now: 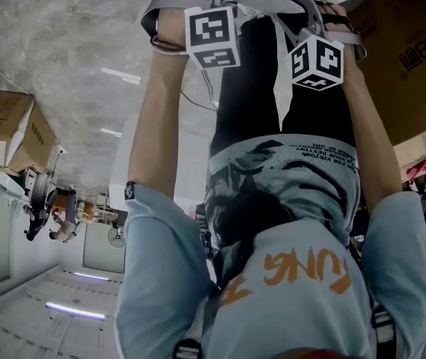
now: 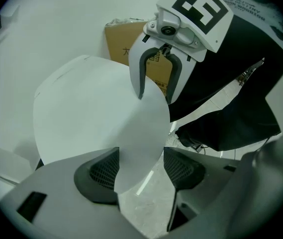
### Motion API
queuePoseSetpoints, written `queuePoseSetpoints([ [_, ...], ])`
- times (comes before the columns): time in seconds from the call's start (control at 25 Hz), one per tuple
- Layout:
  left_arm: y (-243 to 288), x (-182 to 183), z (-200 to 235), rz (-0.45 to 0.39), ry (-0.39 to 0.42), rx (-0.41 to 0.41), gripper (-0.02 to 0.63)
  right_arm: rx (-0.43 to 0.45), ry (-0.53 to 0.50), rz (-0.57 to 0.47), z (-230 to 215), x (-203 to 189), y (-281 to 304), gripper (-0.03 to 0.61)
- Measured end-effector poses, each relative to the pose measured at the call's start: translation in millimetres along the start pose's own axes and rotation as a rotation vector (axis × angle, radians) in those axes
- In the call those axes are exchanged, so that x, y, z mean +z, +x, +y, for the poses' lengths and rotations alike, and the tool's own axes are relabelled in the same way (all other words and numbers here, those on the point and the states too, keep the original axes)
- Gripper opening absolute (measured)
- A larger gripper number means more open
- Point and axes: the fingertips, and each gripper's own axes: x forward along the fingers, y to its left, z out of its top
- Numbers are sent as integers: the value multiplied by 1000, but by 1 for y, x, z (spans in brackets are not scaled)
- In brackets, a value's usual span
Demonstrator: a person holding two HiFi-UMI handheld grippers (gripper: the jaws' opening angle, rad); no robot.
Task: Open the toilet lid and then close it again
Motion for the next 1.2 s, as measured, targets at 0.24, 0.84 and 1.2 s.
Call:
queuePoseSetpoints([
  [0.24,-2,7,-8,19,-24,4,286,2,3,8,7,-4,-5,247],
  [0.84,-148,42,41,-271,-671,373,26,-134,207,-199,-62,93,-119,22],
  [1.2,-295,28,88,-459,-980,671,26,-216,555,-367,-96,134,-216,14],
])
